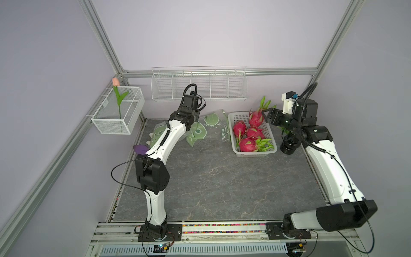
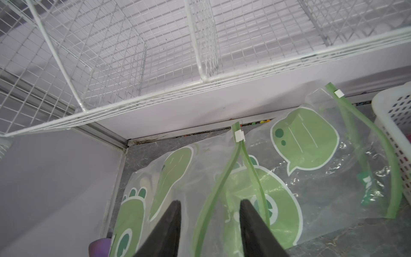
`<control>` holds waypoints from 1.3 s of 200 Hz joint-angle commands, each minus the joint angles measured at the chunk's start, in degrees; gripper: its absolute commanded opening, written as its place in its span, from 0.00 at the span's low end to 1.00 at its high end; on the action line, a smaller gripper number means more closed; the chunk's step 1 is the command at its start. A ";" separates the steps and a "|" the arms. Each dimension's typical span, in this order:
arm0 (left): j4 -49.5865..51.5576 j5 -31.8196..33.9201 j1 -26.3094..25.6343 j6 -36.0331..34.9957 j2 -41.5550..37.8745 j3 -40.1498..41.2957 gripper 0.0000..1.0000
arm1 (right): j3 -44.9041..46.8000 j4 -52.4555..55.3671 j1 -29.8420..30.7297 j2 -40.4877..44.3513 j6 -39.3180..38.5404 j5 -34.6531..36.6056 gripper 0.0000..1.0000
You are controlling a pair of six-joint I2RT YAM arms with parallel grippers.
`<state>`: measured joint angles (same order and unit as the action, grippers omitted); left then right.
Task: Open the zip-top bag and take out the dragon fruit
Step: Place the zipper food storage bag at the corner of the board.
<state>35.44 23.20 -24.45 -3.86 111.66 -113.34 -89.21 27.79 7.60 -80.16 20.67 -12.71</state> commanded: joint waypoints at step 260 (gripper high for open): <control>-24.28 -44.40 12.23 27.51 12.46 20.69 0.43 | 19.25 -5.82 1.54 9.46 3.36 -2.31 0.79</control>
<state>12.05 -19.92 -11.68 23.22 122.17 -91.20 -72.14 24.47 8.73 -72.51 23.77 -14.63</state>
